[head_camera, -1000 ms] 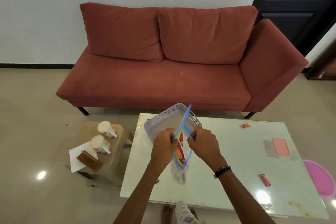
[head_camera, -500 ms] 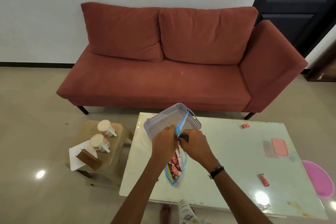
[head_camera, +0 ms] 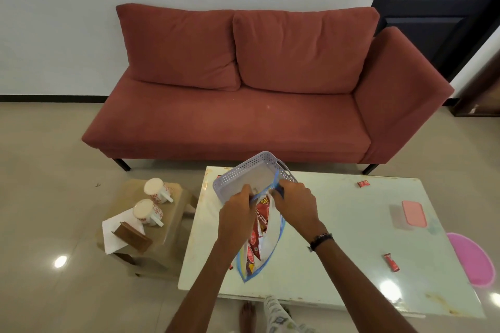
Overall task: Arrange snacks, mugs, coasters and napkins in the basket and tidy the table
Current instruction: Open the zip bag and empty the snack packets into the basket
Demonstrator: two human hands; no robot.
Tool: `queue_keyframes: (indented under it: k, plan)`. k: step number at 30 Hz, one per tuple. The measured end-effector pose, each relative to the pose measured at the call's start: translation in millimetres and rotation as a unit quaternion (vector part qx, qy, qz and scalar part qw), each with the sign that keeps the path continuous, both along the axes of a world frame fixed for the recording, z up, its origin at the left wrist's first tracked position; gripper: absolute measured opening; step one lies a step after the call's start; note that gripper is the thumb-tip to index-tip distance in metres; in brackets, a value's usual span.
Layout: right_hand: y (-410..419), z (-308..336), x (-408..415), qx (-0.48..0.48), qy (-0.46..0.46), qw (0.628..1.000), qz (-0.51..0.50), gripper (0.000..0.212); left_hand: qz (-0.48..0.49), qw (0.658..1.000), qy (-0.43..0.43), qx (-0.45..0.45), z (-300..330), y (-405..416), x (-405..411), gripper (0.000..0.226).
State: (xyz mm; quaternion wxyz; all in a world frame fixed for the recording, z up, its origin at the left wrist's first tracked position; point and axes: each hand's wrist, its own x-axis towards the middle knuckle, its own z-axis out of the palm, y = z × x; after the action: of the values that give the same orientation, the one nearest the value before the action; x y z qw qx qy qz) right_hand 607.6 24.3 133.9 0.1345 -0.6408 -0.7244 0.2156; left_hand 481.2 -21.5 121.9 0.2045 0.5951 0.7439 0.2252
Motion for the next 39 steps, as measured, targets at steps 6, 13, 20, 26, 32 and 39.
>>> queue_keyframes:
  k: [6, 13, 20, 26, 32, 39]
  plan:
    - [-5, -12, 20, -0.028, -0.048, 0.996, -0.067, 0.023, 0.078, 0.997, -0.012, -0.009, -7, -11, -19, 0.030]
    - [-28, -17, 17, 0.093, -0.017, 0.995, -0.024, 0.017, 0.116, 0.986, -0.119, -0.019, -14, -13, -3, 0.028]
    - [-40, -48, -21, -0.205, -0.118, 0.960, 0.149, 0.022, 0.151, 0.980, -0.130, -0.014, -8, -24, 3, 0.029]
    - [-30, -82, -38, -0.257, -0.106, 0.950, 0.141, 0.026, 0.165, 0.975, -0.151, -0.003, 3, -30, 10, 0.030]
    - [-36, -97, -45, -0.207, -0.096, 0.966, 0.122, 0.026, 0.189, 0.969, -0.160, -0.003, 1, -32, 7, 0.032]
    - [-16, -59, -46, -0.099, -0.066, 0.977, 0.175, 0.025, 0.244, 0.951, -0.189, -0.001, -3, -15, -8, 0.030]
